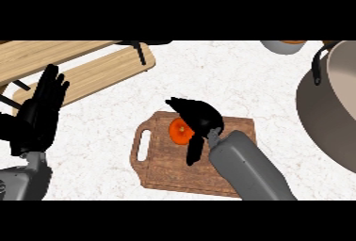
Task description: Pick the squash from the cutting board and place it in the pot
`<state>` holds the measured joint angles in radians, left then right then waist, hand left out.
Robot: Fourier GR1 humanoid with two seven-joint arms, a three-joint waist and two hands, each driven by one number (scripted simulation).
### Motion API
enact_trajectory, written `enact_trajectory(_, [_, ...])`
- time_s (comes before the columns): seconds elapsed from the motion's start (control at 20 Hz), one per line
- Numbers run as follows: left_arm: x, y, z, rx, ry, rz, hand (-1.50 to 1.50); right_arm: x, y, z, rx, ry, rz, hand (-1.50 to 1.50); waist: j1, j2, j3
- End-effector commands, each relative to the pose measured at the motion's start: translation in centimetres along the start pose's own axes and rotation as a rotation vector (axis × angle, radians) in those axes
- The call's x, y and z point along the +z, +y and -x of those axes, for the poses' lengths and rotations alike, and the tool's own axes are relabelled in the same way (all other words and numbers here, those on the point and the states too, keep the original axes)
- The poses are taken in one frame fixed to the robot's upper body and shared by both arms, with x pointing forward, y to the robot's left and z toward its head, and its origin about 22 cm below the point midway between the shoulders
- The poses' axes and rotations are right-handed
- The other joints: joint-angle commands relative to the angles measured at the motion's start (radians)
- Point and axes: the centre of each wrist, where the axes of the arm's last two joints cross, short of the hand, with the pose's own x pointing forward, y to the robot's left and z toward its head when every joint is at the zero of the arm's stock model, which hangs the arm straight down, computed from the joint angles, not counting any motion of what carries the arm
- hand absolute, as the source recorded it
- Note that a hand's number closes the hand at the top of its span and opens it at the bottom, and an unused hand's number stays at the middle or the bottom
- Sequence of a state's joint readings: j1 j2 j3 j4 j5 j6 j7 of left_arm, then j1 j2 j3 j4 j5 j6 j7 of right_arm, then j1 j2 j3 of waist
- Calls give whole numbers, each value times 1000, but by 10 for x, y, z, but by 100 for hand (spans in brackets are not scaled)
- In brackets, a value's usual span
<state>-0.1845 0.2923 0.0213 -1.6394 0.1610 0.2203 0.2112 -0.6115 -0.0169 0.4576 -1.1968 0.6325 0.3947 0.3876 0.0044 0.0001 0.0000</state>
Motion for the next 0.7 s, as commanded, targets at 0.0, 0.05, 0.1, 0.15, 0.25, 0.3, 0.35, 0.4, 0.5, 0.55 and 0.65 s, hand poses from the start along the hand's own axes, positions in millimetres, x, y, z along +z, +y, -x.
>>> enact_trajectory(0.0, [-2, 1, -6, 1, 8, -1, 0, -11, 13, 0, 25, 38, -8, -150, 3, 0, 0])
enact_trajectory(0.05, [6, 1, -8, 11, 7, 1, 0, -20, 20, 22, 30, 42, -6, -150, 5, 1, 0])
enact_trajectory(0.1, [16, -14, -2, -3, 3, 18, 0, -23, 0, 9, 24, 50, 10, -150, 7, 1, 0])
enact_trajectory(0.15, [-11, 0, 4, 4, -2, -5, 0, -13, 38, 17, 19, 36, -4, -150, -2, 1, 0])
enact_trajectory(0.25, [-3, -11, 17, -2, 23, 12, 0, -28, 4, 12, 21, 62, -6, -150, 4, 2, 0])
enact_trajectory(0.3, [3, 11, -9, 14, -1, 14, 0, -22, 24, 18, 18, 58, -10, -150, 4, 0, 0])
enact_trajectory(0.35, [1, -1, -12, 4, -3, -7, 0, -14, 14, 20, 0, 52, 0, -150, -2, -1, 0])
enact_trajectory(0.4, [-4, 4, 3, -8, 4, -13, 0, -26, 14, 28, 15, 45, -20, -150, 1, 1, 0])
enact_trajectory(0.5, [-8, -11, -9, -3, -6, -4, 0, -28, 12, 23, 96, -11, -52, 150, 1, 2, 0])
enact_trajectory(0.55, [-13, -14, -1, 4, -11, 11, 0, -41, 28, 26, 119, -26, -45, 150, 13, 7, 0])
enact_trajectory(0.65, [-5, -3, 3, -3, -14, 6, 0, -33, 34, 44, 147, -72, -27, 150, 4, 2, 0])
